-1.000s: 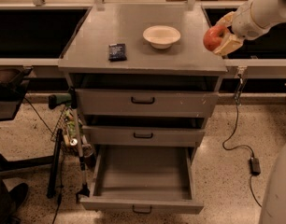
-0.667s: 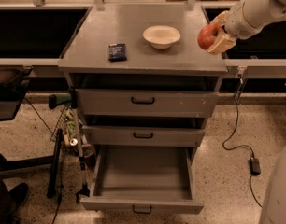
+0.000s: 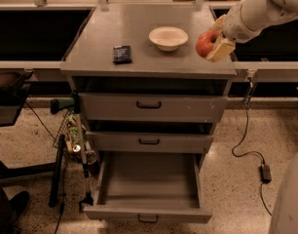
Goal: Pick apple from bottom drawer and place on counter
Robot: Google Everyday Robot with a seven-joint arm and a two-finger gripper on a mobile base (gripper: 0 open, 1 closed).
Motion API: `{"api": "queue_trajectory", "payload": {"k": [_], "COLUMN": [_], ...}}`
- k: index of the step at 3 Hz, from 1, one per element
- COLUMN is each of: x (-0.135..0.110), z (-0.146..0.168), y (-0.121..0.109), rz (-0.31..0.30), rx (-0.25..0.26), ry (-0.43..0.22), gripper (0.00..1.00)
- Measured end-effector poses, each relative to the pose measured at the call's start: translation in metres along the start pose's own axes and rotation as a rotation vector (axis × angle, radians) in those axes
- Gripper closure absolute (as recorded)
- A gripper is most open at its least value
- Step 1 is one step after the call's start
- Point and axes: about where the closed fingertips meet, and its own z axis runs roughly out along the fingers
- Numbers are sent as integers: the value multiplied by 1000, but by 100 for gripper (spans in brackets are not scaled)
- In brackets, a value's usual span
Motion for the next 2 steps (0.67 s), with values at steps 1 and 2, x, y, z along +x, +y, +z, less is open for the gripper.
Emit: {"api": "queue_trajectory", "payload": {"k": [1,2], "x": [-5,-10], "z": [6,15], "y": [3,9], "rz": [-1,9], "rx": [-13,-43], "ry": [0,-7], "gripper": [0,0]}}
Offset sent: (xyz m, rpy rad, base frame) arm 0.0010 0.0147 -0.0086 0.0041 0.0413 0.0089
